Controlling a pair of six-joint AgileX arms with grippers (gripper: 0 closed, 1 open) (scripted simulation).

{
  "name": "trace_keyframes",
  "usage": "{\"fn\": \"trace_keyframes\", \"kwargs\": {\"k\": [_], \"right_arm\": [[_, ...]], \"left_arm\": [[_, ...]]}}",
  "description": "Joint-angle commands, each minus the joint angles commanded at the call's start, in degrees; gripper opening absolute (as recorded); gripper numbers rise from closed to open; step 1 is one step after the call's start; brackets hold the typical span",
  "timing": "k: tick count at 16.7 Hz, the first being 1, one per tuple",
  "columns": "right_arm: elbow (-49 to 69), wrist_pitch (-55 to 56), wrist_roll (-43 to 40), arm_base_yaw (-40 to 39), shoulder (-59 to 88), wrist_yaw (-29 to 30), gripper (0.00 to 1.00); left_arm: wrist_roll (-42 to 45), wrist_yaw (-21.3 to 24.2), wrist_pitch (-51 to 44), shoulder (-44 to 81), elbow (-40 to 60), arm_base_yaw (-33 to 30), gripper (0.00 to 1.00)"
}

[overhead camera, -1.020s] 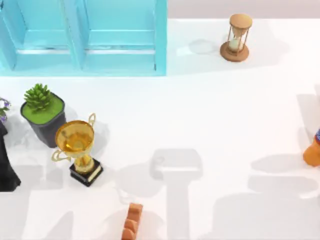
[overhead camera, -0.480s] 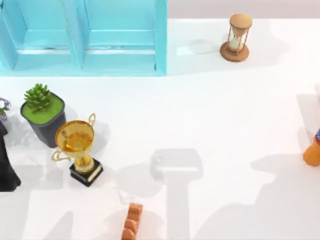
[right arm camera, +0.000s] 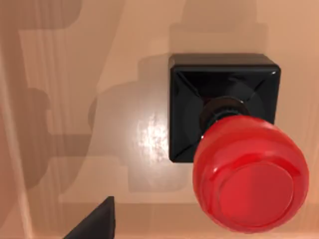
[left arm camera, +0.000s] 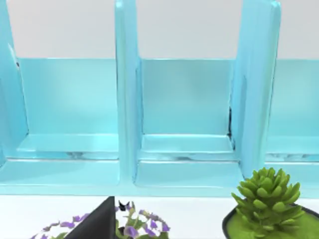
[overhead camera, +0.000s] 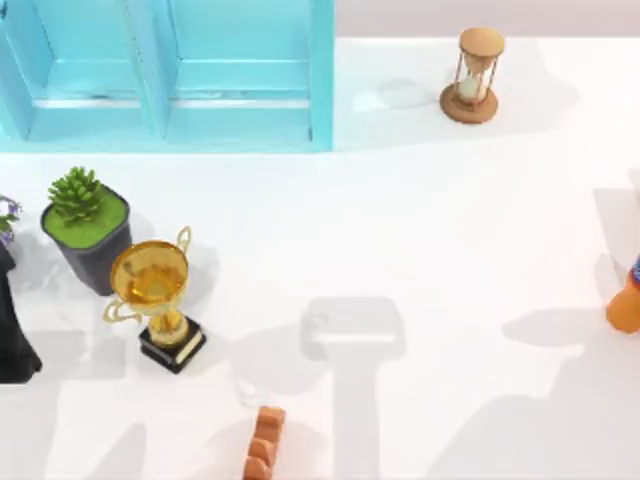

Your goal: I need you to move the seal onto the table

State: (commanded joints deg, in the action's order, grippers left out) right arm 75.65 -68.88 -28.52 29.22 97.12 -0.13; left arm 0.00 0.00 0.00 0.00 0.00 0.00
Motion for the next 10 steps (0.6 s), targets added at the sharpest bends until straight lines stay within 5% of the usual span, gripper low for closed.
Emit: {"fn": "trace_keyframes", "kwargs": {"k": [5, 10], "right_arm": [[-10.4, 13.7, 0.1, -0.1, 2.8, 0.0, 1.0], [-12.3, 15.8, 0.1, 0.0, 3.3, 0.0, 1.0]], "left_arm": [[0.0, 0.0, 0.0, 0.0, 0.0, 0.0, 1.0], [0.0, 0.0, 0.0, 0.0, 0.0, 0.0, 1.0]]}}
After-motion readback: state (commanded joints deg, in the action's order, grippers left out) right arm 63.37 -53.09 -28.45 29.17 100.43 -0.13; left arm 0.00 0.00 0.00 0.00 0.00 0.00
